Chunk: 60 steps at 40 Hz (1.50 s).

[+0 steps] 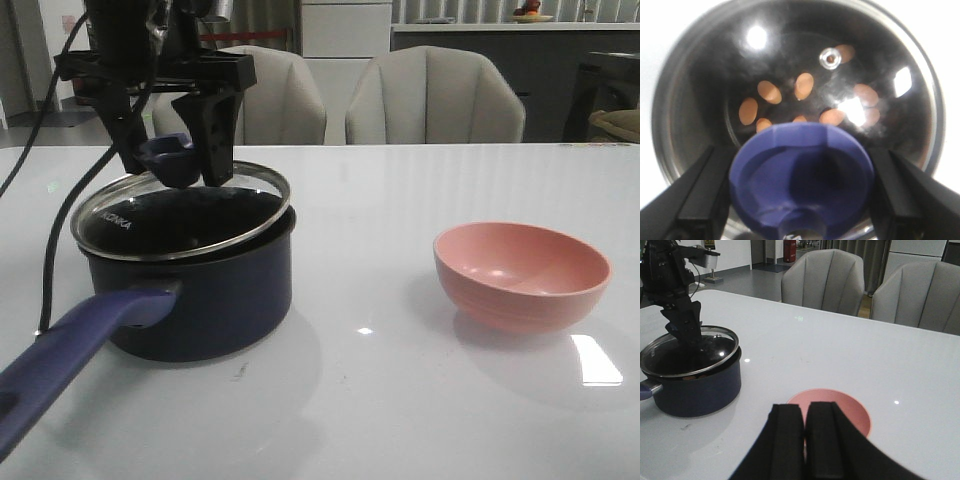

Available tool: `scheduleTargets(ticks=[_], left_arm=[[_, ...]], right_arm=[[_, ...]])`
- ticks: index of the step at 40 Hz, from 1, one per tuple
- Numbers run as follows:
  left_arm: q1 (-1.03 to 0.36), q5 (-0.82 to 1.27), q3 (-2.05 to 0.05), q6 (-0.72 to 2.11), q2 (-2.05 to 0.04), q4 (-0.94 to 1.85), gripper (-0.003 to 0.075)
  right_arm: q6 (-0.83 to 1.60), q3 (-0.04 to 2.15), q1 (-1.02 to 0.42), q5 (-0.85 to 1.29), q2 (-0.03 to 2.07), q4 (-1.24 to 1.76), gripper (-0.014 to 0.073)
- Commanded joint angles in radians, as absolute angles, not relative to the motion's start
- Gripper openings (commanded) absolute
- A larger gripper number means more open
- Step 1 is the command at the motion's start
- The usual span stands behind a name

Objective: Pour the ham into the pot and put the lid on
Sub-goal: 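Lower the glass lid onto the pot rim with the left gripper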

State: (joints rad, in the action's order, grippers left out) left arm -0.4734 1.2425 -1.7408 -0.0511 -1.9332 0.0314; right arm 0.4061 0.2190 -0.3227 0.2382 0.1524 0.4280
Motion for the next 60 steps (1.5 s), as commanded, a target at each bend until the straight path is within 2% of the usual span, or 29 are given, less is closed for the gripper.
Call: scheduleTargets(ticks=[1,12,31,41,50,60], left_arm=[[-0.478,1.210,-1.771,-0.055,-1.889,0.033,0.0514],[-0.478,1.242,-1.771,-0.055,-1.973,0.089,0.0514],[-0.487,1.219,-1.821,-0.055,-1.975,0.109,0.0514],[-0.487,1.217,-1.821,-0.055,-1.975,0.107,0.0601],[-0.487,1.208,-1.825,-0.055,-1.975,0.101,0.0604],[-0.487,1.270,-1.925,-0.055,-1.970,0.065,0.0604]], right_arm=[[0.414,0.247,-0.324,0.170,0.162,0.439,0.0182],[0.414,0.247,-0.324,0.170,0.162,0.439,0.0182],[0.414,0.247,-0.324,0.170,0.162,0.439,0.0182],[0.414,0.247,-0.324,0.170,0.162,0.439,0.0182],[0.414,0.247,-0.324,0.170,0.162,0.439,0.0182],[0.414,0.247,-0.324,0.170,0.162,0.439,0.0182]])
